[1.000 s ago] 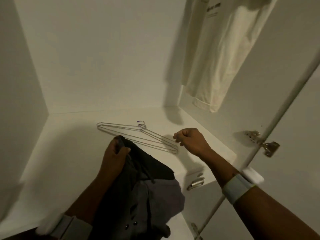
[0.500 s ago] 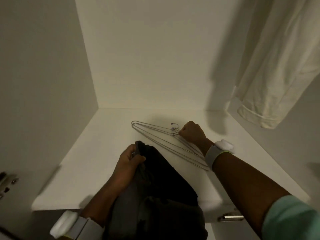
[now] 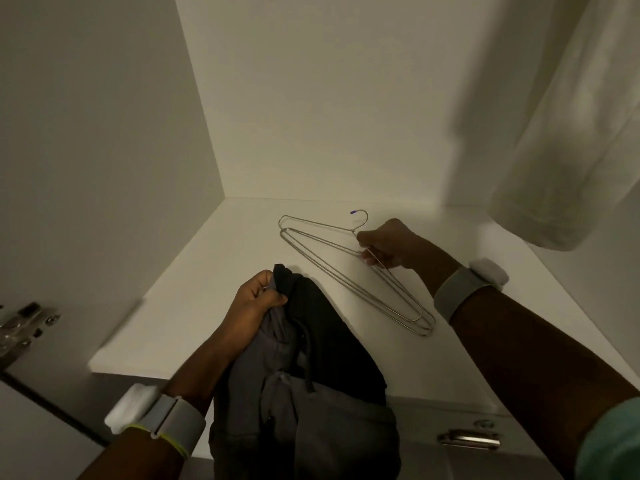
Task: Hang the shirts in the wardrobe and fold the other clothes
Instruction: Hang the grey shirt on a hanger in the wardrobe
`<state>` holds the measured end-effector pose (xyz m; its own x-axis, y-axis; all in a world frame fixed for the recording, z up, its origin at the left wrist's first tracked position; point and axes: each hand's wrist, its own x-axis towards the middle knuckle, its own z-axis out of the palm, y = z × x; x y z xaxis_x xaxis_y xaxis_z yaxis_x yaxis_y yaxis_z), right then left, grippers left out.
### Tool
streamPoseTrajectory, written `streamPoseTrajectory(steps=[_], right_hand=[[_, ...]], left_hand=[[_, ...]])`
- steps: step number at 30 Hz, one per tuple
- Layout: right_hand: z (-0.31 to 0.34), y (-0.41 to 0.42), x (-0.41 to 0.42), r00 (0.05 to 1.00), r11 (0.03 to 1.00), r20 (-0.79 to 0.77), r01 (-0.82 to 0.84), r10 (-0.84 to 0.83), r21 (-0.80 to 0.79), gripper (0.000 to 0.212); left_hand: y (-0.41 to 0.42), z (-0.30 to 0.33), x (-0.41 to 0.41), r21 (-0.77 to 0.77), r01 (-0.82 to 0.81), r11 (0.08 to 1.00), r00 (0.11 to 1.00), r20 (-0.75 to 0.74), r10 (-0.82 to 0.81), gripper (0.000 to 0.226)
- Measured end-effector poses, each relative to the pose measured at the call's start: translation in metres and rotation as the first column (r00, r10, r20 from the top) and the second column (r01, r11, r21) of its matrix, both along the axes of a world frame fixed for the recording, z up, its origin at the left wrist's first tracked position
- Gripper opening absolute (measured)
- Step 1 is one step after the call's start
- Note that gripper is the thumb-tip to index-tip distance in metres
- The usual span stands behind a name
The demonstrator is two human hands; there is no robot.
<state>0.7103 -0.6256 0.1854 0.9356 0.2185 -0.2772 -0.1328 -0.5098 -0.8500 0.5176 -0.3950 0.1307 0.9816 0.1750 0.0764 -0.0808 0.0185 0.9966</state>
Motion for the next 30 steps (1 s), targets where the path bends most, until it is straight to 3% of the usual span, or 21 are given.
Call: streamPoseTrajectory(steps=[5,11,16,22,24,26,30], right_hand=[[0.013,0.015,-0.01,0.988,0.99,-0.121,-0.082,0.096,0.111,0.051],[0.024,0.035,-0.023,0.994,0.961,-0.004,0.11,-0.113,0.253,0.019],[0.056,0.022,-0.068,0.982,0.893,0.06,0.136,-0.179,0.429,0.025],[0.096,0.001,-0.174,0.941,0.822,0.241,0.063,-0.238,0.566,0.021],[0.103,-0.002,-0.215,0.909,0.748,0.287,0.039,-0.301,0.663,0.022],[0.105,-0.007,-0.25,0.904,0.603,0.256,0.003,-0.344,0.798,0.022],[0.091,-0.023,-0.326,0.873,0.304,0.183,-0.042,-0.453,0.952,0.02]], left_hand=[[0.0,0.001,0.0,-0.003,-0.003,1.0,1.0,-0.028,0.003,0.045],[-0.001,0.005,-0.003,0.005,0.018,1.0,0.999,-0.027,-0.017,0.044],[-0.003,0.002,-0.003,0.05,0.098,0.994,0.995,-0.006,-0.098,0.021],[0.0,0.008,-0.003,0.004,0.184,0.983,0.983,-0.017,-0.184,0.018],[-0.007,0.014,-0.01,0.004,0.253,0.967,0.967,0.006,-0.253,0.024],[-0.013,0.023,-0.024,0.094,0.319,0.943,0.944,0.057,-0.325,0.032],[-0.033,0.025,-0.057,0.335,0.478,0.812,0.841,0.09,-0.533,0.079]])
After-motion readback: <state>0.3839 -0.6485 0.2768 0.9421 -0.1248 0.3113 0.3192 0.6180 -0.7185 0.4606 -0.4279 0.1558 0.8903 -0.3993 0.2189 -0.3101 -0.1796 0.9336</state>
